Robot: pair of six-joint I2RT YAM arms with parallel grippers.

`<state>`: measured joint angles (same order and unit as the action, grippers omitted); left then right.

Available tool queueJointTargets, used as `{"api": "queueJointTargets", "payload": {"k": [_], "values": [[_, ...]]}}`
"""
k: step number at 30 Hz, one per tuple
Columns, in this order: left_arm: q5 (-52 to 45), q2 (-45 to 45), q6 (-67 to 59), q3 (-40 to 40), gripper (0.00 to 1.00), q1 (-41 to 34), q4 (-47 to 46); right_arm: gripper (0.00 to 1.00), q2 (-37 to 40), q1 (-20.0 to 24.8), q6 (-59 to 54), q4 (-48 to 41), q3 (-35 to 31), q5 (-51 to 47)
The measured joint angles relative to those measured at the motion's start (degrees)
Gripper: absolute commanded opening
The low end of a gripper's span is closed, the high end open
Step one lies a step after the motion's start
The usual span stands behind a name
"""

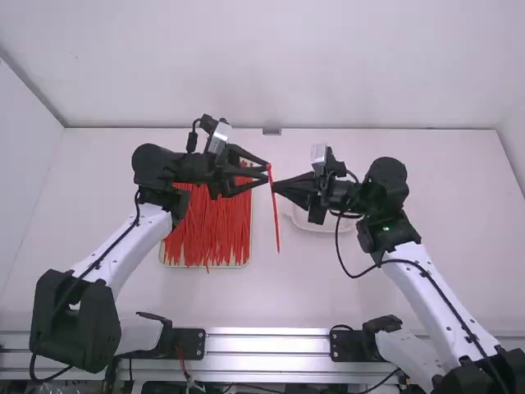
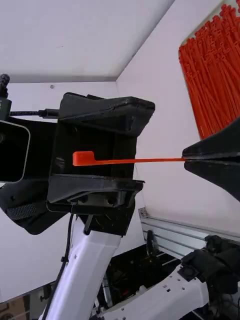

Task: Fasten the cable tie

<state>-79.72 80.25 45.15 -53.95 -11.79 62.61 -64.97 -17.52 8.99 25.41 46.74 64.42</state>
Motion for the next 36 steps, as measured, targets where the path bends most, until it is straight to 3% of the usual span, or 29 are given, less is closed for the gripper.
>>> {"api": "queueJointTargets", "payload": {"k": [10,14,34,36], "values": [[0.44,0.0,0.13,0.0,0.28,0.0,0.37,0.0,-0.02,0.0,0.02,0.04,0.0,-0.33],[0.9,0.0,-0.02,0.0,0.18,-0.2,1.18,0.0,-0.02,0.0,0.02,0.04,0.0,-0.35],[2.43,0.0,-1.33,0.02,0.18,-1.6,1.81,0.0,0.0,0.0,0.02,0.02,0.0,-0.42],[2.43,0.0,-1.38,0.0,0.05,-2.43,2.34,0.0,0.0,0.0,0.0,0.02,0.0,-0.48]]}}
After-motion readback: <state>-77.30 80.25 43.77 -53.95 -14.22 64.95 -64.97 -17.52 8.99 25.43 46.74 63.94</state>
